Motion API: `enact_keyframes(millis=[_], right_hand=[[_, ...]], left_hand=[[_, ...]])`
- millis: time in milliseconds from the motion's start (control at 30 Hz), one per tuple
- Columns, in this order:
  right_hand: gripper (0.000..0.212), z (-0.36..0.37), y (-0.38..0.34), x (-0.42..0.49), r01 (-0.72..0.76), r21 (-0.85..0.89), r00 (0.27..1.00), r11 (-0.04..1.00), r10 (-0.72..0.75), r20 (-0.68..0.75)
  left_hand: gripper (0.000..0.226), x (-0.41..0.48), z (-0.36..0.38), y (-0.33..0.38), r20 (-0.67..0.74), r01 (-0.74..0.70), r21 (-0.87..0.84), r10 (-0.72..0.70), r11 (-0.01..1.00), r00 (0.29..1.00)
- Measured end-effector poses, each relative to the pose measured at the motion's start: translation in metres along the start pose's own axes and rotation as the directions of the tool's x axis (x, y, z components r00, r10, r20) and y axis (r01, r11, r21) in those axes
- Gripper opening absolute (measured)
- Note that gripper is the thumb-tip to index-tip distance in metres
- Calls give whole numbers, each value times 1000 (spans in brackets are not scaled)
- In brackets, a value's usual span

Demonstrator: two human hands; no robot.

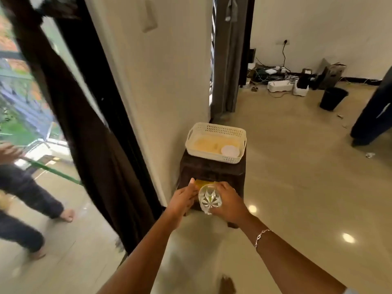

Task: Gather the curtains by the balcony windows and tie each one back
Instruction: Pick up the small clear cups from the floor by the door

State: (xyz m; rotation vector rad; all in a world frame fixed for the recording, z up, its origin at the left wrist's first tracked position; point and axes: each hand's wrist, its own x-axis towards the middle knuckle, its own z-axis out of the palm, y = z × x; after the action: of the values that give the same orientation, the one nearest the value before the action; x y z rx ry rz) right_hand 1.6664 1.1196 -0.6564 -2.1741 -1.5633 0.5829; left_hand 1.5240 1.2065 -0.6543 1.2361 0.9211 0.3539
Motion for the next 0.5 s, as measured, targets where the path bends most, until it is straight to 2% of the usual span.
enact_keyframes(millis=[133,333,400,500], right_hand=[[86,-33,39,51,-23,-49,999,999,24,22],[88,-69,87,109,-42,-49,999,998,43,24],[87,-76,97,124,-53,-36,998,998,53,18],[86,-86,116,150,-73,-43,997,996,74,8]], left_hand=[[67,66,24,34,-7,65,6,-65,998,998],[84,140,54,62,38,82,-3,-82,997,996],[79,161,59,69,50,83,-7,-83,997,995],[57,196,68,81,86,91,-7,-90,996,992]])
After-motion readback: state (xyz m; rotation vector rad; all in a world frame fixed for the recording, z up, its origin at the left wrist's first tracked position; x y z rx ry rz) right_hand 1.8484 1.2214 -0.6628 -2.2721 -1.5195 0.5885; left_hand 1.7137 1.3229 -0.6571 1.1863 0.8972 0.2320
